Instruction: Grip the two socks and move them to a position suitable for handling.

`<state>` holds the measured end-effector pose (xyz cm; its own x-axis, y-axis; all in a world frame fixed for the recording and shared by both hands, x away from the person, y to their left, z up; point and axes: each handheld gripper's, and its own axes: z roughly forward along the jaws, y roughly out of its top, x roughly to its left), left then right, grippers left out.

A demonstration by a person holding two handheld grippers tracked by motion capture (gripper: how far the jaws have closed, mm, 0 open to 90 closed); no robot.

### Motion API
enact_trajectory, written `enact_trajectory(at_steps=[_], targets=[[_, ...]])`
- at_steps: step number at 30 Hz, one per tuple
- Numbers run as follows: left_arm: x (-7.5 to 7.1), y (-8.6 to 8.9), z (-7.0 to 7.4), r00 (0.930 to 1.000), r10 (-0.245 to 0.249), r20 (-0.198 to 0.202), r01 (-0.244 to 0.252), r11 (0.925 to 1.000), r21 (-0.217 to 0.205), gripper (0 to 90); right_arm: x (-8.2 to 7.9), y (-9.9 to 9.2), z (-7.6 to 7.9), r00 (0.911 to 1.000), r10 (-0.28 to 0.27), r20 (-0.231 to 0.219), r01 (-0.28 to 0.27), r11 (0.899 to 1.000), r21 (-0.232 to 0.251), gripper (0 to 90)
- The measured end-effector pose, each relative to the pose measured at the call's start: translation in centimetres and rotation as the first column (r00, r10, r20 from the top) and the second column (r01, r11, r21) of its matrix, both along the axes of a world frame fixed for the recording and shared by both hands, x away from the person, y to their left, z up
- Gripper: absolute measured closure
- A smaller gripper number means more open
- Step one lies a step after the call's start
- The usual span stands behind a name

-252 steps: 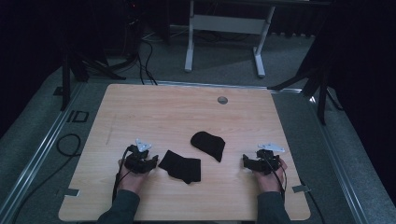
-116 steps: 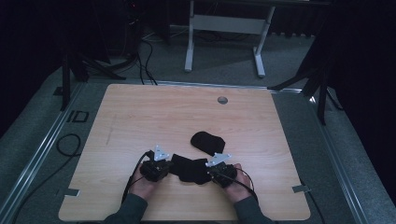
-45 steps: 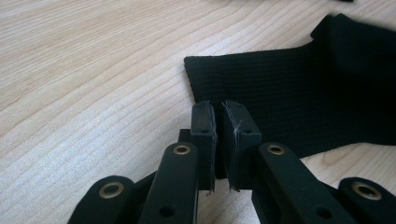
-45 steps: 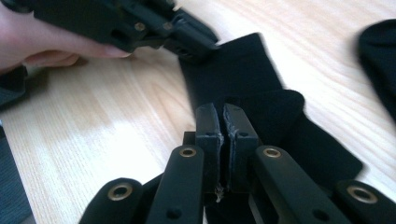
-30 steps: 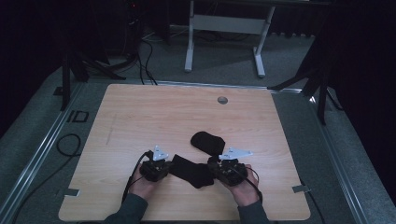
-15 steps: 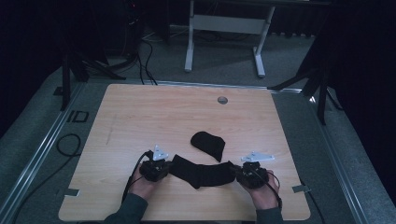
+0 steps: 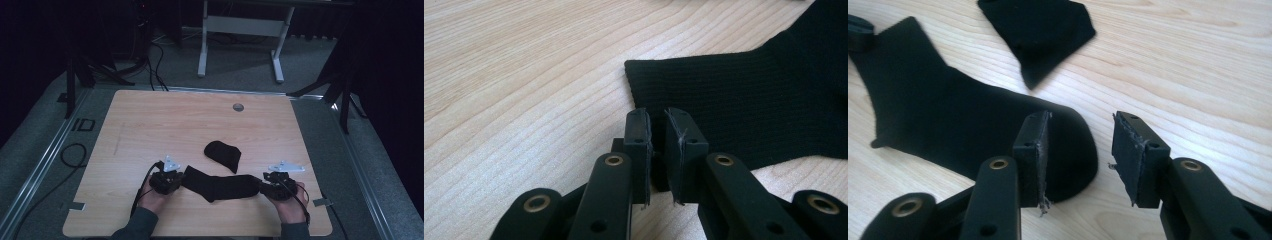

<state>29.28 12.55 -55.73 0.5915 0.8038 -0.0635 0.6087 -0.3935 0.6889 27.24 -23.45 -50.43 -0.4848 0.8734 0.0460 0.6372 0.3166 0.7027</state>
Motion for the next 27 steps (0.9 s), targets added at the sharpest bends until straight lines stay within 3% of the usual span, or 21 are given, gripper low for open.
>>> enact_trajectory(at_steps=[4, 12, 19, 27], targets=[[0.0, 0.0, 0.0, 1.0, -0.001, 0.004, 0.001, 1.0, 0.001, 80.6, 0.2, 0.8, -0.1, 0.9994, 0.035, 0.01, -0.035, 0.999, -0.008, 56.6], [0.3, 0.1, -0.1, 0.9999, 0.009, 0.008, -0.008, 0.9999, -0.011, 80.6, 1.3, 1.6, -0.9, 0.9997, 0.024, -0.01, -0.024, 1.0, -0.011, 56.8], [0.4, 0.2, -0.1, 0.9999, 0.008, 0.007, -0.008, 0.9999, -0.012, 80.7, 1.7, 2.5, -0.7, 0.999, 0.045, 0.008, -0.045, 0.999, -0.012, 56.8], [0.5, 0.1, -0.1, 1.0, 0.008, 0.006, -0.008, 0.9999, -0.012, 80.9, 1.8, 3.0, -1.1, 0.9985, 0.054, -0.001, -0.054, 0.998, -0.031, 56.8]])
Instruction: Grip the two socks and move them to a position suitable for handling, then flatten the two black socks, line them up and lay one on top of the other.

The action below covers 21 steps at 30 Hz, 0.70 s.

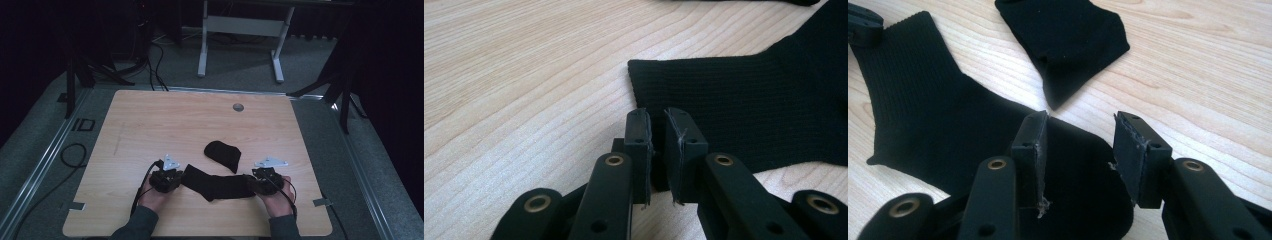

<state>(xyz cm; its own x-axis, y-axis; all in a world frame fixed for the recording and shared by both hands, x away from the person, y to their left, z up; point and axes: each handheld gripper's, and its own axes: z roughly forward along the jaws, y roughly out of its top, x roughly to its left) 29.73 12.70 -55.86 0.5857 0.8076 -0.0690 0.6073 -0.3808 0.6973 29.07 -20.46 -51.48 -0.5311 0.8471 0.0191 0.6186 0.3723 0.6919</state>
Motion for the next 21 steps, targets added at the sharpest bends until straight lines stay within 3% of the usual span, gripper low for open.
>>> enact_trajectory(at_steps=[13, 21], targets=[[-0.1, -0.1, 0.0, 1.0, 0.003, 0.003, -0.003, 1.0, 0.0, 80.9, -0.1, 1.5, -0.6, 0.9984, 0.055, -0.01, -0.055, 0.998, -0.009, 56.1], [-0.1, 0.0, 0.0, 1.0, 0.004, 0.005, -0.004, 1.0, -0.002, 80.9, 0.3, 2.5, 0.0, 0.9947, 0.102, 0.01, -0.102, 0.994, -0.027, 56.0]])
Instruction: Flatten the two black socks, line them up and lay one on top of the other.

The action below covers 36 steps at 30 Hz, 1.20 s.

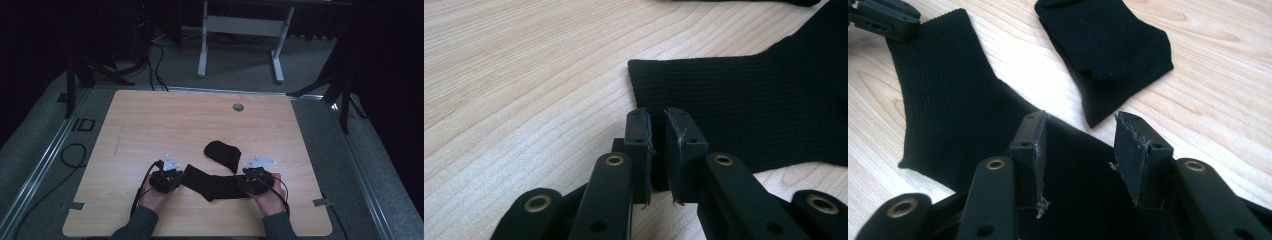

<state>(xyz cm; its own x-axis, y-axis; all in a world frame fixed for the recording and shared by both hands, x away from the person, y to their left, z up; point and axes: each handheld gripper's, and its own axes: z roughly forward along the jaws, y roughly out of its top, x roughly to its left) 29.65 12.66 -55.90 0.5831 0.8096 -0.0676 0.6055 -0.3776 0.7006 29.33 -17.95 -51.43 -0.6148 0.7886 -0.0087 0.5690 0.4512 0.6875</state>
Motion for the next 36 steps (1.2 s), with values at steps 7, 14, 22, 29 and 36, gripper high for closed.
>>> enact_trajectory(at_steps=[7, 14, 22, 29, 36], targets=[[0.0, 0.0, 0.0, 1.0, 0.002, 0.003, -0.002, 1.0, 0.0, 80.9, 1.1, 1.4, 0.4, 0.9986, 0.052, 0.011, -0.052, 0.999, -0.013, 56.5], [0.0, 0.0, 0.0, 1.0, 0.003, 0.003, -0.003, 1.0, -0.002, 80.9, 3.0, 3.2, 0.7, 0.9953, 0.097, 0.006, -0.097, 0.994, -0.048, 59.0], [0.0, 0.0, 0.0, 1.0, -0.003, 0.002, 0.003, 1.0, 0.001, 80.9, 5.9, 5.1, -0.1, 0.9883, 0.149, -0.035, -0.151, 0.985, -0.082, 61.7], [0.0, 0.0, 0.0, 1.0, -0.002, 0.002, 0.002, 1.0, -0.002, 80.9, 8.0, 7.5, -0.1, 0.9832, 0.177, -0.043, -0.181, 0.976, -0.122, 62.6], [0.0, 0.0, 0.0, 1.0, -0.003, 0.002, 0.003, 1.0, 0.0, 80.9, 10.0, 9.8, 0.5, 0.9816, 0.185, -0.047, -0.19, 0.971, -0.142, 66.5]])
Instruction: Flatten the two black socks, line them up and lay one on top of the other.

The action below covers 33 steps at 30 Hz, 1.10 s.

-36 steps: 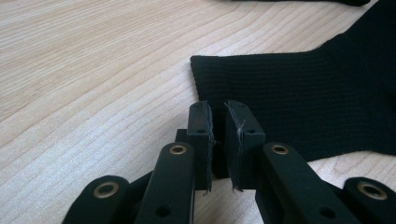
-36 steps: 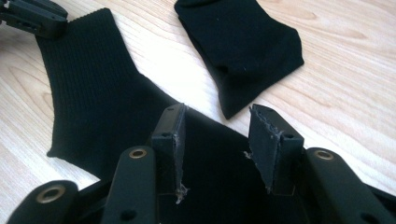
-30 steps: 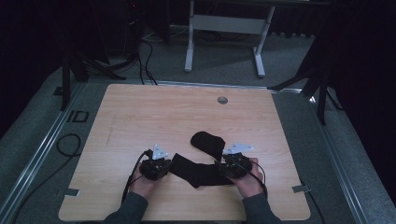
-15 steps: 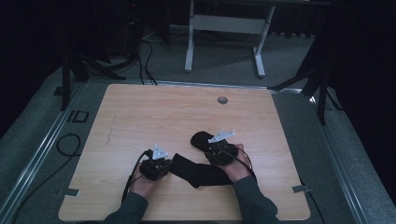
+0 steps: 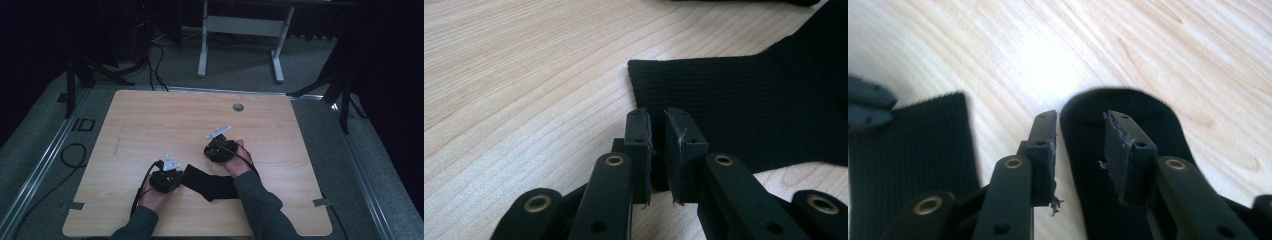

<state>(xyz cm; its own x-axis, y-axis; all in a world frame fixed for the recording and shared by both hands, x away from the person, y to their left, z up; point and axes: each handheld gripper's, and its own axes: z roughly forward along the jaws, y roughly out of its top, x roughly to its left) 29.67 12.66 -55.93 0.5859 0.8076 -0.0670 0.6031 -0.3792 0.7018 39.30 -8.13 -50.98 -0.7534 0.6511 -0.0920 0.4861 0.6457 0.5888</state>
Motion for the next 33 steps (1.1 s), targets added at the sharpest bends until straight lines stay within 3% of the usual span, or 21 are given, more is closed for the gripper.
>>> enact_trajectory(at_steps=[5, 11, 12, 16, 21, 27, 33], targets=[[0.0, 0.0, 0.0, 1.0, -0.001, 0.0, 0.001, 1.0, 0.001, 80.9, 1.3, 1.3, -0.1, 0.9995, -0.006, -0.03, 0.006, 1.0, 0.019, 67.1], [0.0, 0.0, 0.0, 1.0, -0.003, 0.001, 0.003, 1.0, 0.004, 80.9, 2.4, 2.2, -1.1, 0.997, -0.034, -0.069, 0.033, 0.999, -0.012, 64.4], [0.0, 0.0, 0.0, 1.0, -0.002, 0.001, 0.002, 1.0, 0.001, 80.9, 2.9, 2.4, -1.7, 0.993, -0.046, -0.109, 0.046, 0.999, -0.003, 62.6], [0.0, 0.0, 0.0, 1.0, -0.002, 0.0, 0.002, 1.0, 0.002, 80.9, 3.5, 2.6, -2.7, 0.9852, -0.085, -0.149, 0.08, 0.996, -0.037, 63.0], [0.0, -0.1, 0.0, 1.0, -0.002, 0.002, 0.002, 1.0, 0.006, 80.9, 3.5, 2.8, -2.8, 0.9871, -0.1, -0.125, 0.093, 0.994, -0.06, 69.5], [0.0, -0.1, 0.0, 1.0, -0.002, 0.002, 0.002, 1.0, 0.005, 80.8, 3.7, 2.6, -2.7, 0.9847, -0.127, -0.119, 0.117, 0.99, -0.082, 84.2], [0.0, -0.1, 0.0, 1.0, -0.002, 0.002, 0.002, 1.0, 0.002, 80.8, 4.0, 2.6, -2.6, 0.9788, -0.145, -0.145, 0.134, 0.988, -0.079, 87.0]])
